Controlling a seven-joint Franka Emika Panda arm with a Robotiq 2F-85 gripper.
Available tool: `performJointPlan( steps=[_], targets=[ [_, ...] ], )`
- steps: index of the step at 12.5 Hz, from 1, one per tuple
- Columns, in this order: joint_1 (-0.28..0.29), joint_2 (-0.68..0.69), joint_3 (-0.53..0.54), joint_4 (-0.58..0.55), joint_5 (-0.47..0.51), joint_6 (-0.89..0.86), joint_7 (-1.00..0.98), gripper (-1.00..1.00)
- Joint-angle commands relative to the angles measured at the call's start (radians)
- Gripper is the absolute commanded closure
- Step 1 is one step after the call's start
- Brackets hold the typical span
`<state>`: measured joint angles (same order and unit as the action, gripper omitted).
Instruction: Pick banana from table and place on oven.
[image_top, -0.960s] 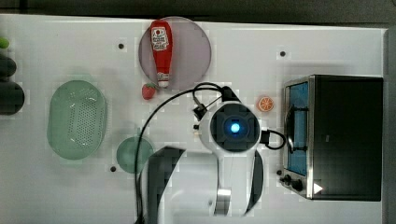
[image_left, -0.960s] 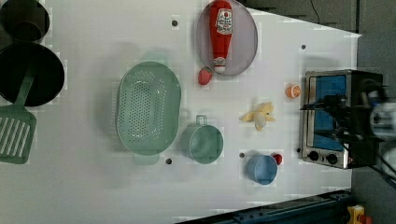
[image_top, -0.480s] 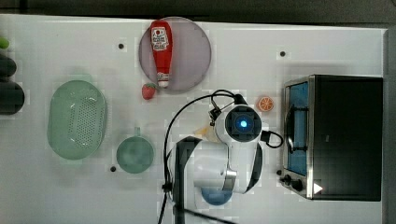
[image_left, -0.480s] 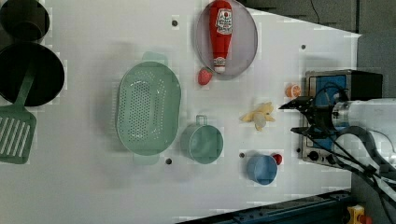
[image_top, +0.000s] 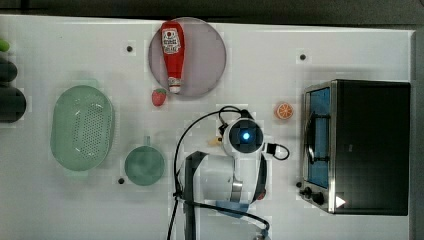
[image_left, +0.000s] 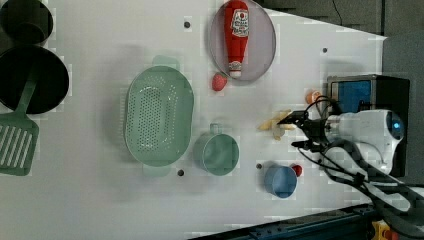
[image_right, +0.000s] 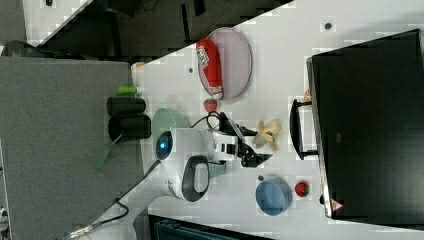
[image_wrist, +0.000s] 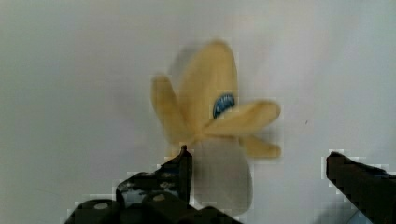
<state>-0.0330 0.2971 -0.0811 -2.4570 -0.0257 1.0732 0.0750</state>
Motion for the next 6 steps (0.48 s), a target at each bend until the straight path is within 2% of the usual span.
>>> performJointPlan(
  steps=[1, 6],
  targets=[
    [0.006, 0.009, -0.010, -0.011, 0.016, 0.076, 0.007, -0.92],
    [0.006, 0.046, -0.013, -0.010, 0.016, 0.132, 0.007, 0.27]
  ],
)
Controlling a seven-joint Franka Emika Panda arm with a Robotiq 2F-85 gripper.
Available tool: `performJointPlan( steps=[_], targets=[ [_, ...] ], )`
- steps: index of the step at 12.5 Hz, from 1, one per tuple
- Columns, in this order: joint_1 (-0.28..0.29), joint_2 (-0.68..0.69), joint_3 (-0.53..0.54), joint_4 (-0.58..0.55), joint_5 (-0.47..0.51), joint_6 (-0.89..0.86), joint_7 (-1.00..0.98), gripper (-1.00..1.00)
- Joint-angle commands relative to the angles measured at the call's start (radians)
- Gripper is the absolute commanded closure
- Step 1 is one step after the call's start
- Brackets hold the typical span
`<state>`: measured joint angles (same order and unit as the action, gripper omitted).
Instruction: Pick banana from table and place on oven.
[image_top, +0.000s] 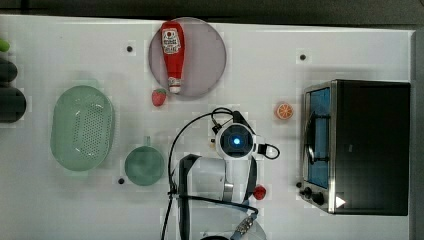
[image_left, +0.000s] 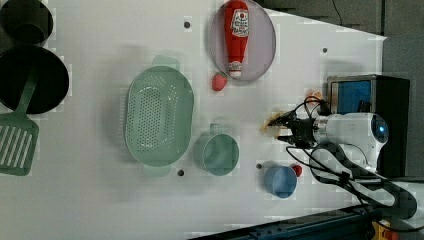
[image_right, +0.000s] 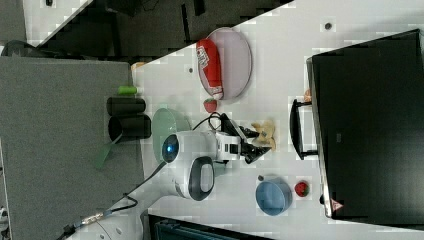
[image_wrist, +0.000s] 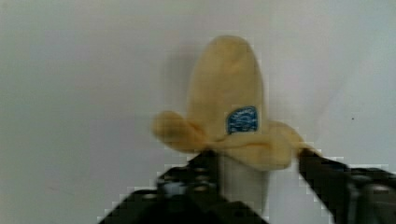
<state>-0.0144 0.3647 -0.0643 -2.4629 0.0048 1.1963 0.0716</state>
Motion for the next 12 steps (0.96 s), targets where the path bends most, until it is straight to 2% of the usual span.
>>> performJointPlan(
  steps=[1, 4, 7, 9, 12],
  targets=[
    [-0.012, -0.024, -0.031, -0.002, -0.014, 0.009, 0.011, 0.48],
    [-0.012, -0.047, -0.030, 0.002, -0.014, 0.008, 0.011, 0.49],
    [-0.011, -0.170, -0.026, 0.022, -0.014, -0.017, 0.011, 0.49],
    [-0.010, -0.291, -0.020, 0.056, -0.014, -0.140, 0.011, 0.49],
    [-0.010, -0.434, -0.024, 0.171, -0.014, -0.472, 0.011, 0.49]
  ],
)
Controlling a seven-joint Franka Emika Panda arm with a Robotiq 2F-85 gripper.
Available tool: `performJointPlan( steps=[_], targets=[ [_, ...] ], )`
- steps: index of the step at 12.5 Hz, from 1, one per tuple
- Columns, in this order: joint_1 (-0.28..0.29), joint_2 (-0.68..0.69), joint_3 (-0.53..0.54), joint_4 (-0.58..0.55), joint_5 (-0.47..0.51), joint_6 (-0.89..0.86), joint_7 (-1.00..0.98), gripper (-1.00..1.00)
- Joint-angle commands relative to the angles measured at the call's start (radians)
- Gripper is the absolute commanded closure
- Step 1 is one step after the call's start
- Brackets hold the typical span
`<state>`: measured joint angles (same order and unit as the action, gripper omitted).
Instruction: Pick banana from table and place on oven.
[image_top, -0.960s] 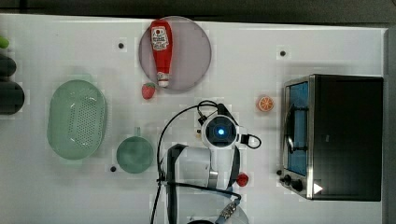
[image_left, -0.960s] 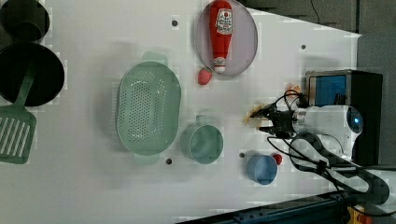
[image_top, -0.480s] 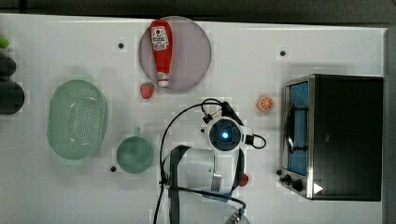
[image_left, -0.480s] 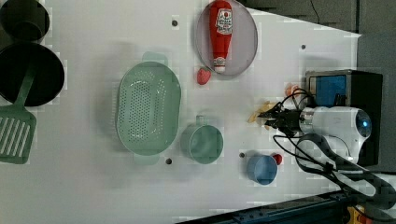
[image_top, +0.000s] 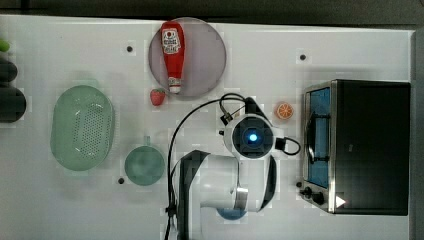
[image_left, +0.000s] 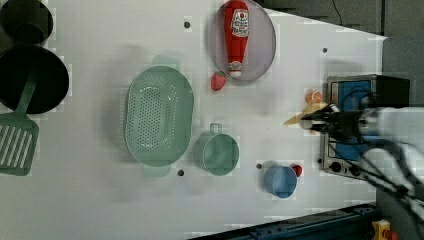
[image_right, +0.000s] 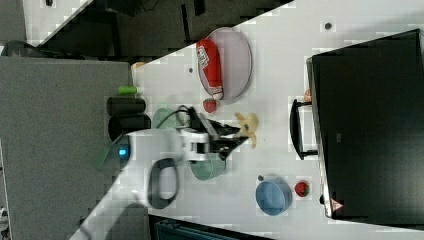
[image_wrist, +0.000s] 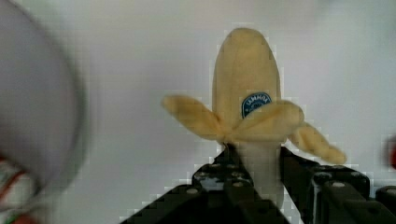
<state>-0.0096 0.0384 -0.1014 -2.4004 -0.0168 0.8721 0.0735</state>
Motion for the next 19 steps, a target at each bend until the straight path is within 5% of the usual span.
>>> performJointPlan(
  steps=[1, 6, 14, 19],
  targets=[
    [-0.016, -0.137, 0.008, 0.159, 0.008, -0.255, 0.007, 0.49],
    [-0.035, -0.178, -0.097, 0.377, 0.007, -0.534, -0.174, 0.49],
    [-0.061, -0.045, -0.399, 0.421, -0.015, -0.429, -0.455, 0.49],
    [-0.066, 0.098, -0.491, 0.438, -0.049, -0.304, -0.575, 0.49]
  ],
)
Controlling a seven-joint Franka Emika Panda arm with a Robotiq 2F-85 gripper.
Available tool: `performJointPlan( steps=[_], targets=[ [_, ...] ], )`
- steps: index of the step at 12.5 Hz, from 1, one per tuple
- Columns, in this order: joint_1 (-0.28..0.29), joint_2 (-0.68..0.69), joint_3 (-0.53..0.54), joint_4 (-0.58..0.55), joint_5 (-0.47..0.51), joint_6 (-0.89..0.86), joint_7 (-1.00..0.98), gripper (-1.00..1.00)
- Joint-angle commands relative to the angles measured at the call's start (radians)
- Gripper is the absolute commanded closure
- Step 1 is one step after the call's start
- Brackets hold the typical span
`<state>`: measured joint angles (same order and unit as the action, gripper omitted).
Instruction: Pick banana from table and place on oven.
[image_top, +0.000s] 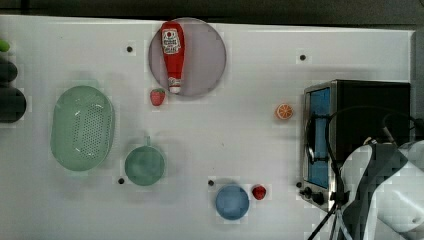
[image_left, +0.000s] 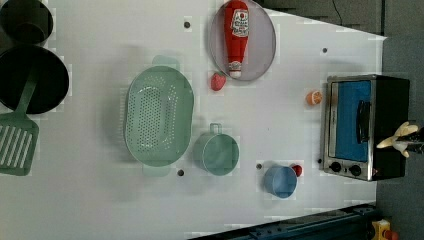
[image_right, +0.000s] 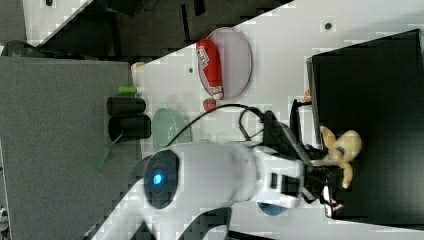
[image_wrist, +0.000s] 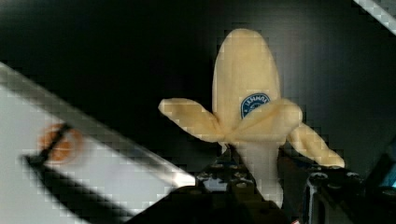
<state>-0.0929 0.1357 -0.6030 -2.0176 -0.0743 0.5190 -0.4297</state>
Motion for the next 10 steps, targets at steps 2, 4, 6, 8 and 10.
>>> performJointPlan(
  steps=[2, 4, 6, 8, 10],
  targets=[
    [0.017, 0.031, 0.003, 0.074, 0.009, 0.058, -0.080, 0.49],
    [0.017, 0.037, 0.007, 0.071, 0.011, 0.044, -0.080, 0.49],
    [0.018, 0.037, 0.008, 0.074, 0.011, 0.054, -0.080, 0.43],
    [0.019, 0.037, 0.012, 0.074, 0.011, 0.051, -0.080, 0.01],
    [0.019, 0.037, 0.021, 0.074, 0.010, 0.051, -0.080, -0.44]
  ],
)
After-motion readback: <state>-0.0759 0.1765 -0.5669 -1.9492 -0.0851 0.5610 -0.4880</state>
